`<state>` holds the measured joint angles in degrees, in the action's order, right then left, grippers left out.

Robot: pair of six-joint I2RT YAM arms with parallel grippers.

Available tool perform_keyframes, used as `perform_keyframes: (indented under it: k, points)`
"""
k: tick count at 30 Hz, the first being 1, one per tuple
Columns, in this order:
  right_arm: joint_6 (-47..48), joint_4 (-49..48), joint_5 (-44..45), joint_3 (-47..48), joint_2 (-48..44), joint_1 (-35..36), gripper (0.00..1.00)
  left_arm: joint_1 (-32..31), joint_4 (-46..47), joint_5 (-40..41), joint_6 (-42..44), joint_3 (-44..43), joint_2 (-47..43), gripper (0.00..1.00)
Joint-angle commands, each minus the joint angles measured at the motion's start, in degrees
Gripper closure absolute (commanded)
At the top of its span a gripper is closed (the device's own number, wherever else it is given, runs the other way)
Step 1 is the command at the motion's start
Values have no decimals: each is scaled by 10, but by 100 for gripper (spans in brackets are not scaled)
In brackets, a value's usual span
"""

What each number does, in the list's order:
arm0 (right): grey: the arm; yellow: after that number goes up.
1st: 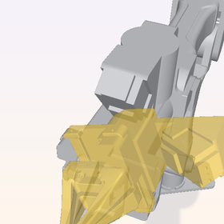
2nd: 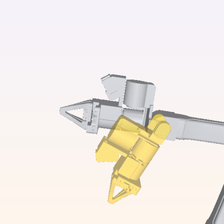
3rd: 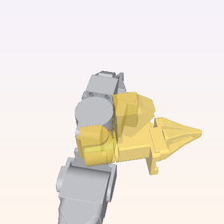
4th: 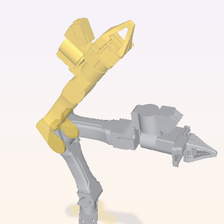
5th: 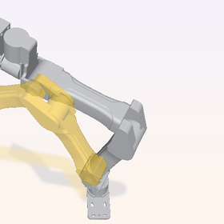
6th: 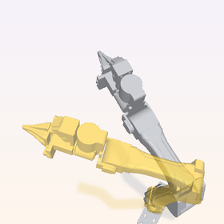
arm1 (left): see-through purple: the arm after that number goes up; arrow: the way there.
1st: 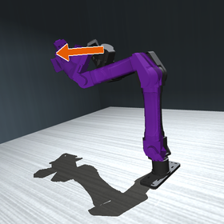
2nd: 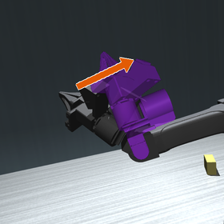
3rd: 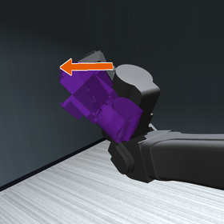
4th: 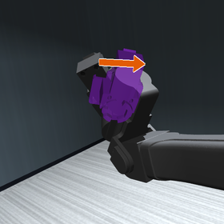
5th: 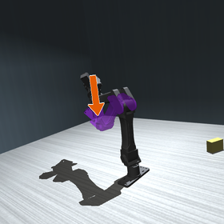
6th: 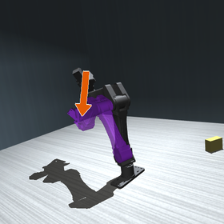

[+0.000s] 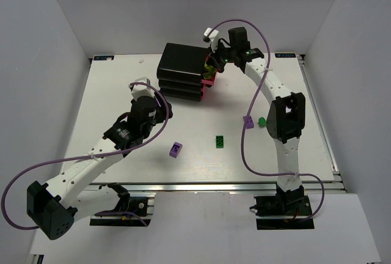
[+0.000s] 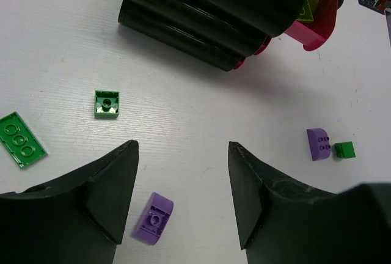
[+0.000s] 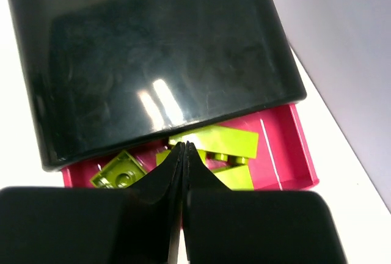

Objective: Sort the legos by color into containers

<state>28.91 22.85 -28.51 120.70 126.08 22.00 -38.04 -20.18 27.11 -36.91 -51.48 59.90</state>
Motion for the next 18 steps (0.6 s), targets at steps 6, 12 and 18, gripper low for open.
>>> perform_keyframes:
  k: [6, 12, 18]
  points:
    - [64, 103, 50, 57, 15, 2, 100, 2, 0, 11, -1, -10, -17, 29]
    - [76, 111, 37, 38, -1, 1, 100, 2, 2, 8, 1, -9, -16, 29]
    - [26, 56, -1, 17, -22, -2, 100, 2, 2, 9, -1, -8, -21, 29]
